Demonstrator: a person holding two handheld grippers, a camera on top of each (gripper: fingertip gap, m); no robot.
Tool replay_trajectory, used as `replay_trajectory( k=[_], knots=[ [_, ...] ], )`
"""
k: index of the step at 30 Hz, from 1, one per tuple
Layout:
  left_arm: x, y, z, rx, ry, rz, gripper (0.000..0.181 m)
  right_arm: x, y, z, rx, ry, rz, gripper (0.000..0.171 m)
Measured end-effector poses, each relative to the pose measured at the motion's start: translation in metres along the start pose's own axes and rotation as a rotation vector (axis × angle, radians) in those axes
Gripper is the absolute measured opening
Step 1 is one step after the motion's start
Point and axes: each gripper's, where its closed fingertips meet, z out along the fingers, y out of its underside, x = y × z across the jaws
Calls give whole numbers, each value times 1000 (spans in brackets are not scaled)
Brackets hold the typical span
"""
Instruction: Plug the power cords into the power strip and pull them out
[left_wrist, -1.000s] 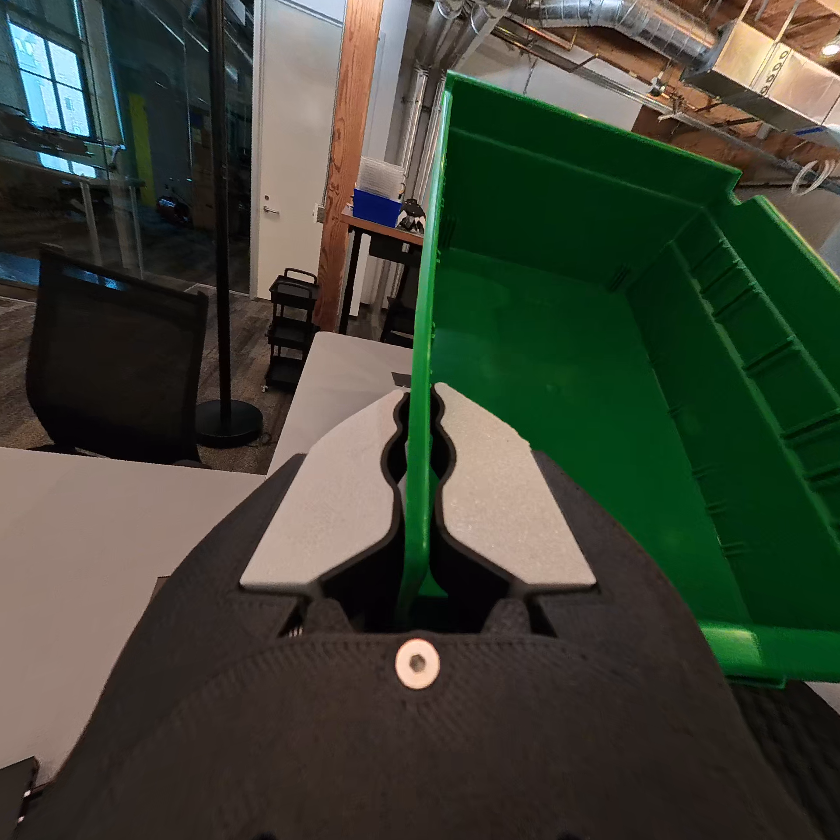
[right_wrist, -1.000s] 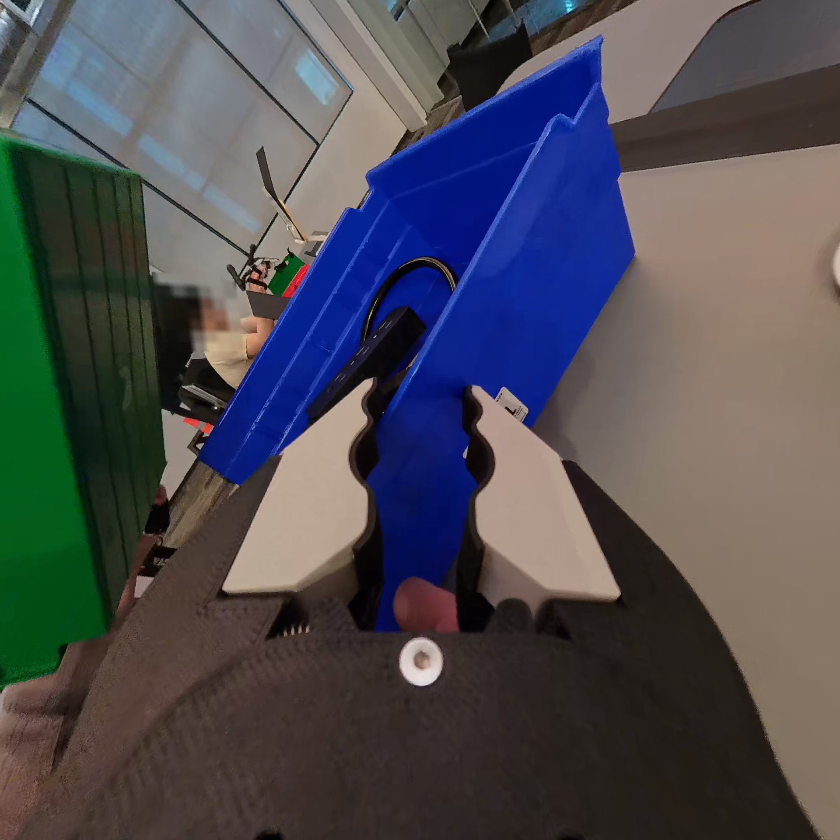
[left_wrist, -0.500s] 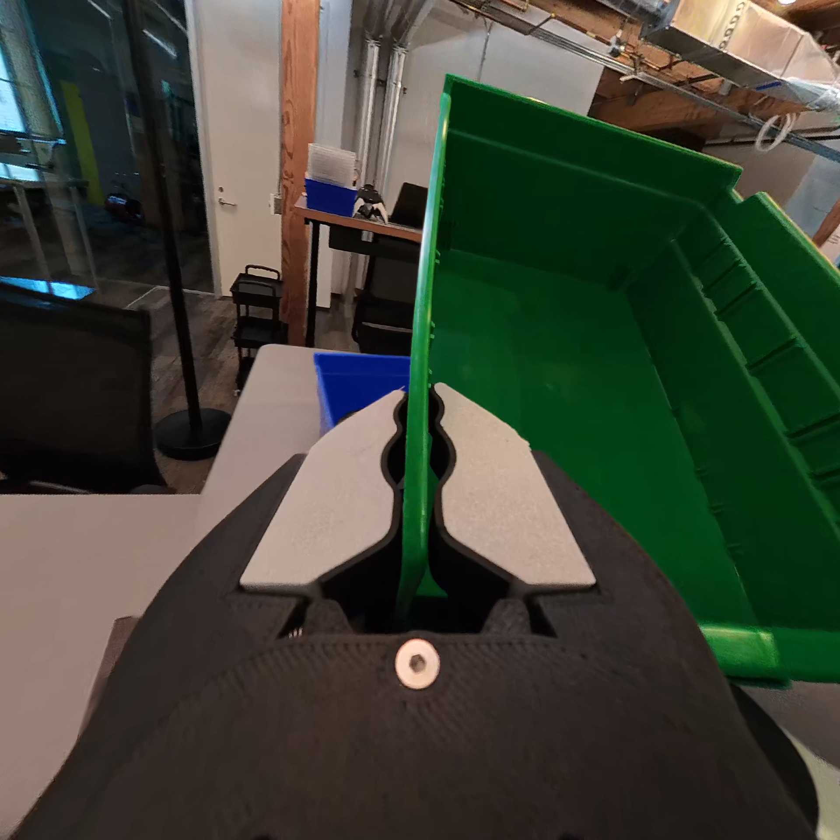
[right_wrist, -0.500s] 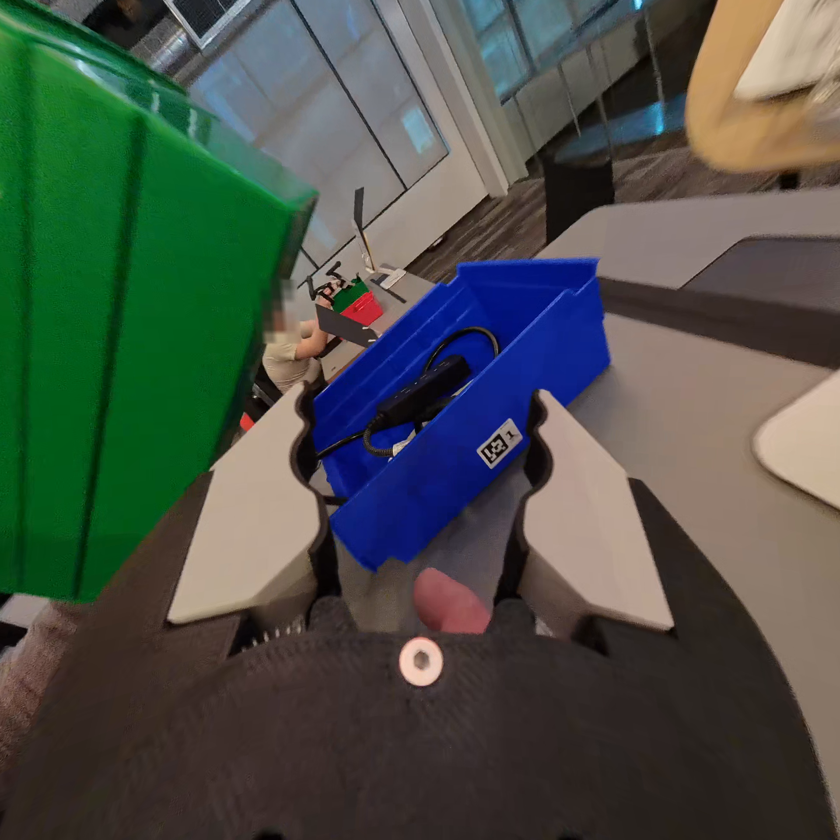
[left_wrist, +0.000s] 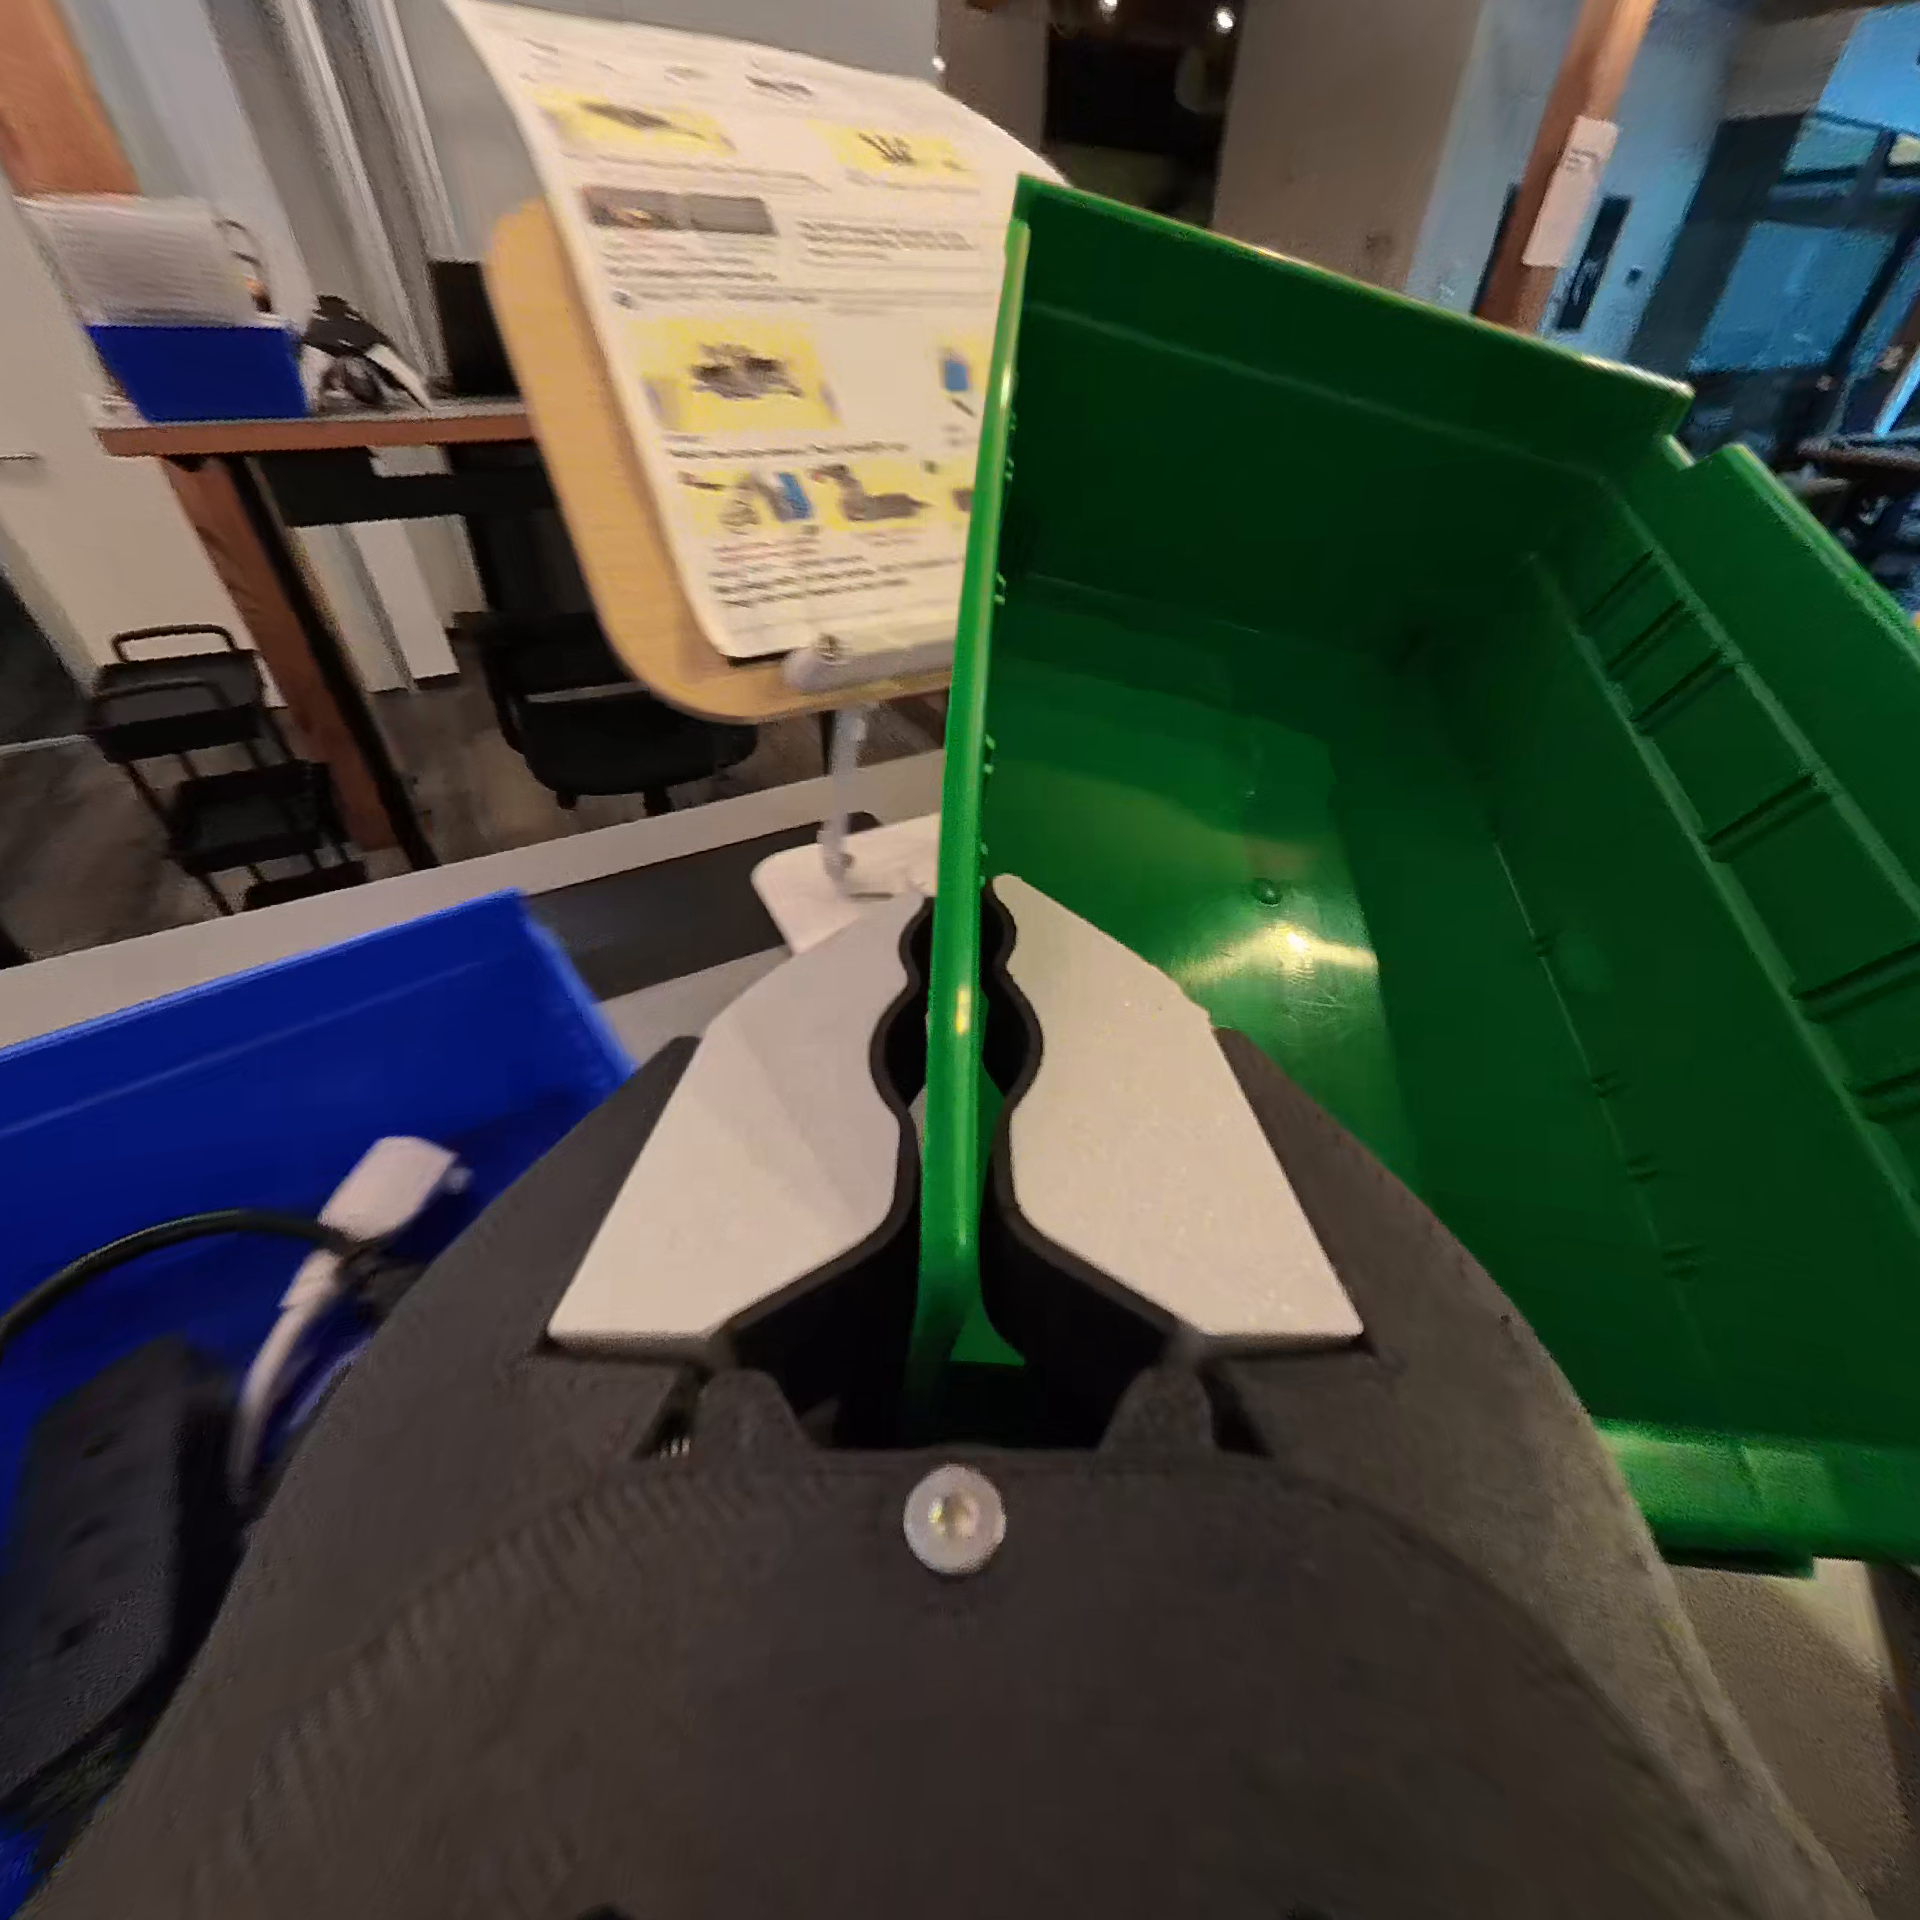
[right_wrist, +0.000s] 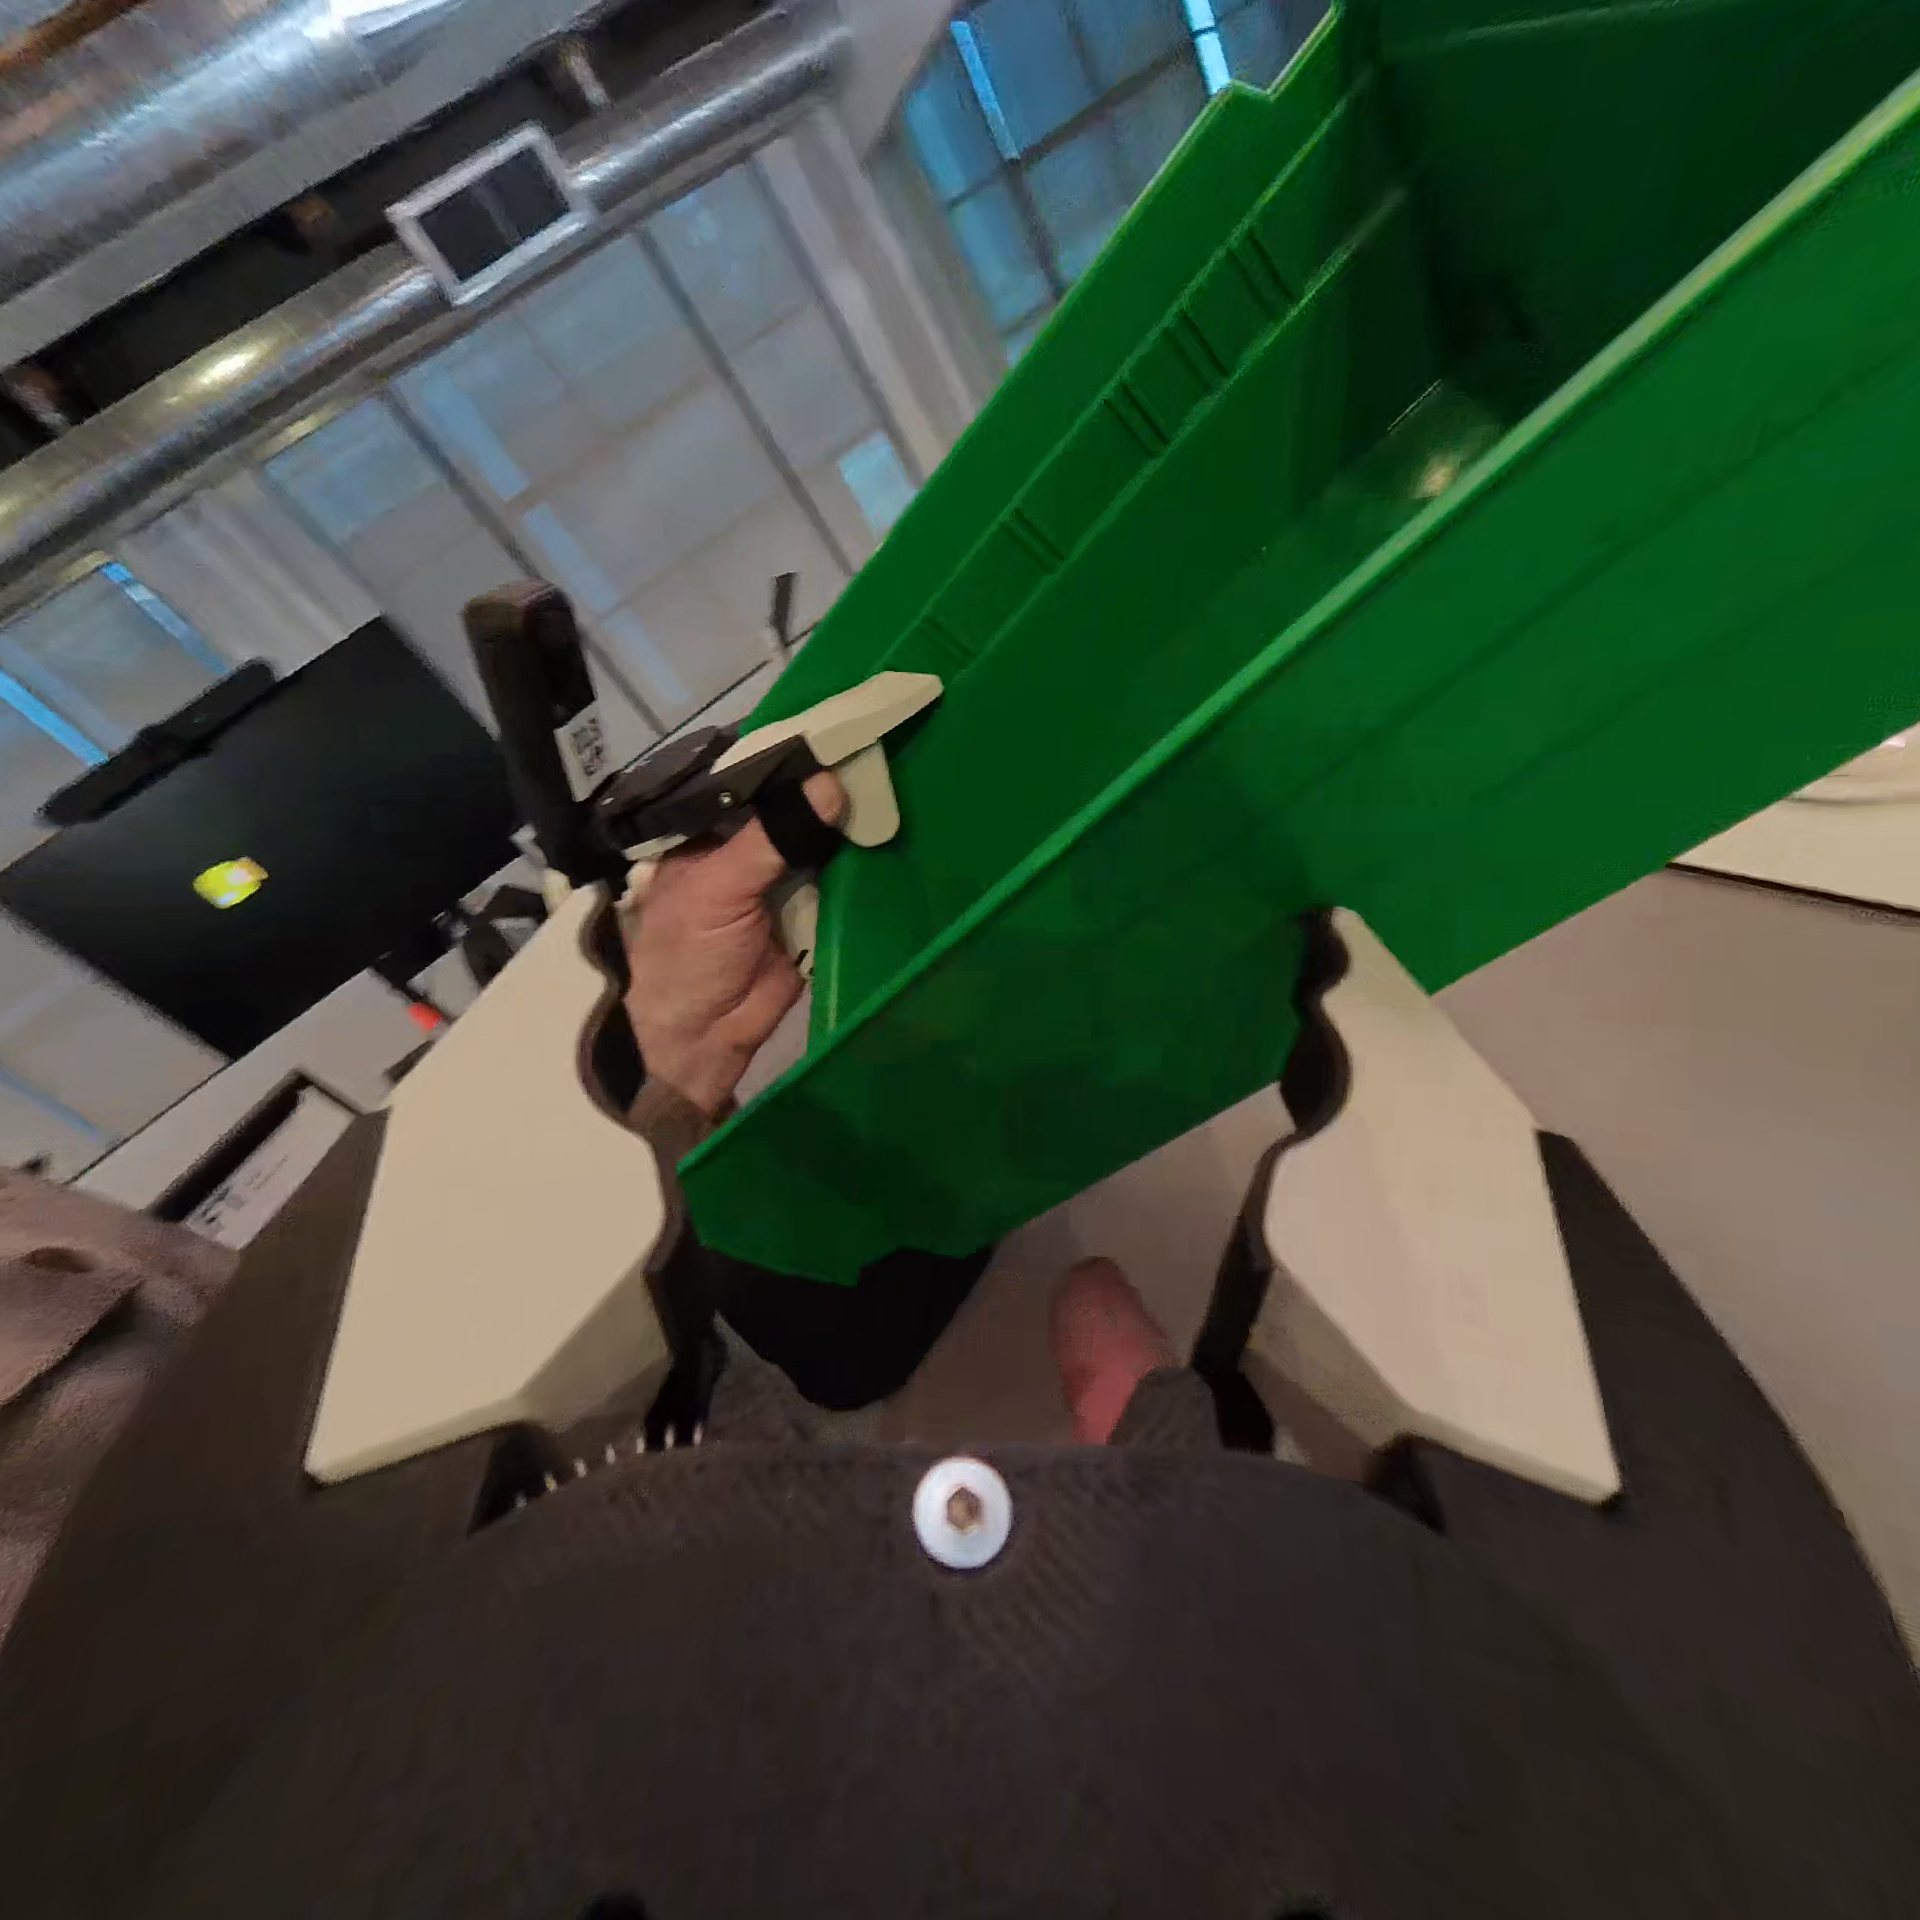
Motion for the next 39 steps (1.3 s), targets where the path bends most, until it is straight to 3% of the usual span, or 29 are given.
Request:
replay_trajectory(
  k=[2, 6, 10, 13, 18, 24, 33, 39],
  knots=[
    [25, 5, 23, -16, 23, 2, 5, 19, 1, -18, 4, 88, -18, 132],
    [78, 15, 63, -36, 91, -22, 6, 57, -7, -65, 51, 236, -2, 127],
    [132, 35, 104, -73, 136, -29, 8, 99, -6, -101, 37, 401, 0, 149],
    [162, 52, 130, -93, 153, -39, 8, 134, -2, -125, 48, 499, 34, 148],
    [192, 87, 170, -200, 209, -103, 13, 180, 9, -153, 29, 552, 142, 148],
    [223, 105, 201, -259, 322, -270, 32, 225, 20, -169, -132, 618, 143, 154],
    [282, 108, 221, -284, 484, -376, 68, 303, 9, -207, -259, 633, 104, 123],
    [324, 101, 229, -271, 547, -492, 80, 350, 8, -253, -508, 742, 18, 67]
  ],
)
